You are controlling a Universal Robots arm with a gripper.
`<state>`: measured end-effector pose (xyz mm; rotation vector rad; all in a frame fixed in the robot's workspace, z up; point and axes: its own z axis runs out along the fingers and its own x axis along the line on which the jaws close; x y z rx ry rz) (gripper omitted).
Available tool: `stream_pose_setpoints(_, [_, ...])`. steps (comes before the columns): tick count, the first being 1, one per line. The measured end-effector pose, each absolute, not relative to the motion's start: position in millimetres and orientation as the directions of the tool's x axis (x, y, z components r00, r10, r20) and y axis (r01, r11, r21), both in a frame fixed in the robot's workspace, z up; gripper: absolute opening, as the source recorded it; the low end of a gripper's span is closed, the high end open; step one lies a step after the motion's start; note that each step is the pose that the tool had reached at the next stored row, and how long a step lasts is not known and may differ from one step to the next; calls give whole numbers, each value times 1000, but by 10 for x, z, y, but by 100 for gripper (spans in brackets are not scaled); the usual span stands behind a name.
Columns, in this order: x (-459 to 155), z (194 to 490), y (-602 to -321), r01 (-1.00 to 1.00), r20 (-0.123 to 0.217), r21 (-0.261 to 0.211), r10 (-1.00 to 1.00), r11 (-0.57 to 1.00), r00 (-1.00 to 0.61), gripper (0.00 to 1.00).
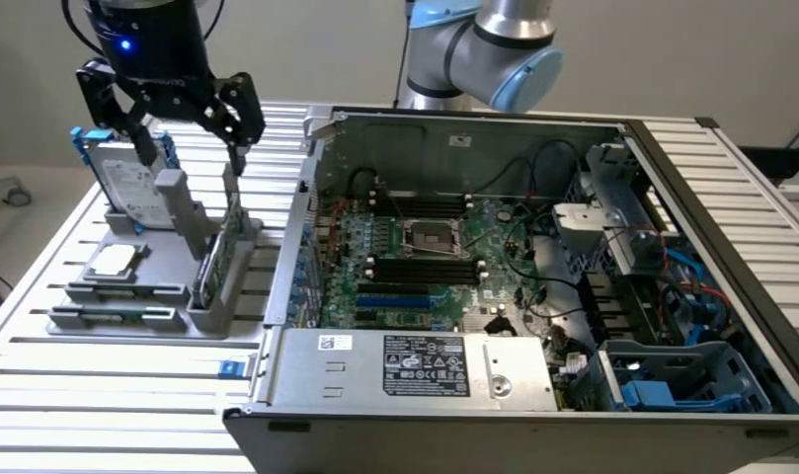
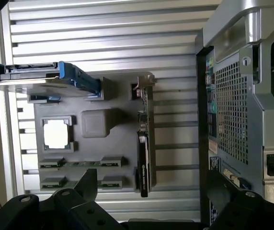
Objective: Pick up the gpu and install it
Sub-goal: 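Pick up the gpu and move the gpu toward the slot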
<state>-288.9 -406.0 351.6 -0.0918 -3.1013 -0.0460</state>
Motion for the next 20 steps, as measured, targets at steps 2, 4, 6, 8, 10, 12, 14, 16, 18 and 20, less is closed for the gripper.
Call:
stream_pose_setpoints(2, [-2889,3478,-4061,54,39,29,53,998,-998,99])
stream_pose_setpoints(4, [-2888,3441,-4062,46,39,29,44,999,-998,99])
stream_pose_setpoints(6, [-2888,3406,-4062,32,39,29,31,999,-999,99])
stream_pose_setpoints(8, [-2888,3370,-4062,16,39,28,15,999,-999,99])
stream_pose_setpoints(10, [-2888,3333,-4062,4,39,29,3,1000,-999,99])
stream_pose_setpoints(12, [-2888,3296,-4062,0,39,29,-2,1000,-999,99])
stream_pose_setpoints(14, [-2889,3261,-4062,-2,39,28,-3,1000,-999,99])
stream_pose_setpoints(16, [-2891,3224,-4062,-3,39,28,-4,1000,-999,99])
stream_pose_setpoints(18, [-2891,3187,-4062,-4,39,29,-5,1000,-999,99])
stream_pose_setpoints(20, [-2893,3151,-4062,-5,39,29,-6,1000,-999,99])
